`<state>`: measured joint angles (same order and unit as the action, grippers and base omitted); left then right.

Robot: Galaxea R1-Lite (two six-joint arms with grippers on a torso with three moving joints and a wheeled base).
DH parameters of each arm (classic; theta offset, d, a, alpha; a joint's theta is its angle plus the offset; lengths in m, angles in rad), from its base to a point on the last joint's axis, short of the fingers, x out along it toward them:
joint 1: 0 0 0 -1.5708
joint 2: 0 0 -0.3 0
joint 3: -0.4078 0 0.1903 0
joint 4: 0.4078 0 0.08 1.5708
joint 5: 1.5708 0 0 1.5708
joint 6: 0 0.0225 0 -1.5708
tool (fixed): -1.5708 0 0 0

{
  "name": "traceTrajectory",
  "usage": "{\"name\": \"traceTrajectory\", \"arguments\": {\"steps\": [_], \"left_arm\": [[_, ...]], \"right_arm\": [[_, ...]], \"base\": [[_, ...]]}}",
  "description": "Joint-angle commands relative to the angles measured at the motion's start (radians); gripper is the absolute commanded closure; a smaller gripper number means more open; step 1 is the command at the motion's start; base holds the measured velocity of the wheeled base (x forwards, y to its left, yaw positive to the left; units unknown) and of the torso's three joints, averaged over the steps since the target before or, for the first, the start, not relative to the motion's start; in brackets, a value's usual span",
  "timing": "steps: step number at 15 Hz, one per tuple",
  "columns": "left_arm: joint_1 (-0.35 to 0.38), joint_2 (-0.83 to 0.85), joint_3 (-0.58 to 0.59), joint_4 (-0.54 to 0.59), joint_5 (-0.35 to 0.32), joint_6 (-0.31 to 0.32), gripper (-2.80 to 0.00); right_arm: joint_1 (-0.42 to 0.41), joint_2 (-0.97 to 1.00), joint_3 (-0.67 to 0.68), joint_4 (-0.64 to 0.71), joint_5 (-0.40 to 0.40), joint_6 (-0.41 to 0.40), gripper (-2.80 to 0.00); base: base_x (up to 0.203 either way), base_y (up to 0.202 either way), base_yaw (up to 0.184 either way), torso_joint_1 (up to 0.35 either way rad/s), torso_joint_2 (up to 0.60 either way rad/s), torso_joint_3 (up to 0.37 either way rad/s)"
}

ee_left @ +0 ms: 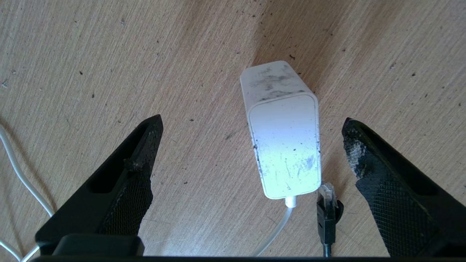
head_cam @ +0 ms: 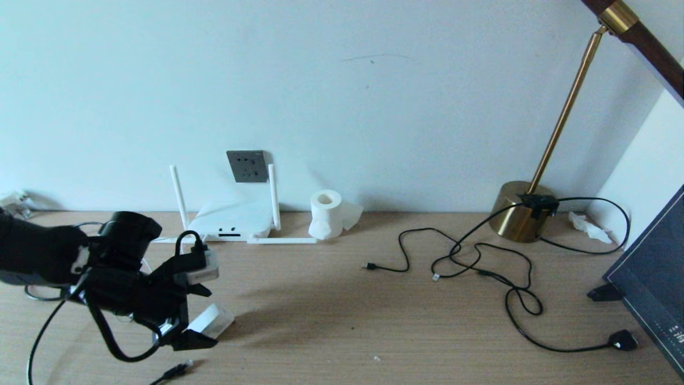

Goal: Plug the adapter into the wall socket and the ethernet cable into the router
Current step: Pick up plug

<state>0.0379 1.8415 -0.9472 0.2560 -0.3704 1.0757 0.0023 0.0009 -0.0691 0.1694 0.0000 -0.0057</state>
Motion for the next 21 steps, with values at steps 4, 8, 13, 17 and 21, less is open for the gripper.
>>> {"name": "traceTrajectory", "arguments": {"steps": [4,8,13,17,21], "left_arm": [[-0.001,0.012,-0.002,0.000,-0.002,0.006,-2.80],[0.000,0.012,-0.007,0.000,0.002,0.006,-2.80],[0.002,0.020,-0.008,0.000,0.001,0.006,0.00],[0.002,0.027,-0.004,0.000,0.002,0.007,0.00],[0.002,-0.006,-0.001,0.000,-0.002,0.005,0.00]], "right_arm": [[0.001,0.001,0.000,0.001,0.000,0.000,0.00],[0.001,0.001,0.000,0.001,0.000,-0.001,0.00],[0.001,0.001,0.000,0.001,0.000,0.000,0.00],[-0.001,0.001,0.000,0.001,0.000,0.000,0.00],[0.001,0.001,0.000,0.001,0.000,0.000,0.00]], "base": [[0.000,0.000,0.000,0.000,0.00,0.000],[0.000,0.000,0.000,0.000,0.00,0.000],[0.000,0.000,0.000,0.000,0.00,0.000],[0.000,0.000,0.000,0.000,0.00,0.000],[0.000,0.000,0.000,0.000,0.00,0.000]]}}
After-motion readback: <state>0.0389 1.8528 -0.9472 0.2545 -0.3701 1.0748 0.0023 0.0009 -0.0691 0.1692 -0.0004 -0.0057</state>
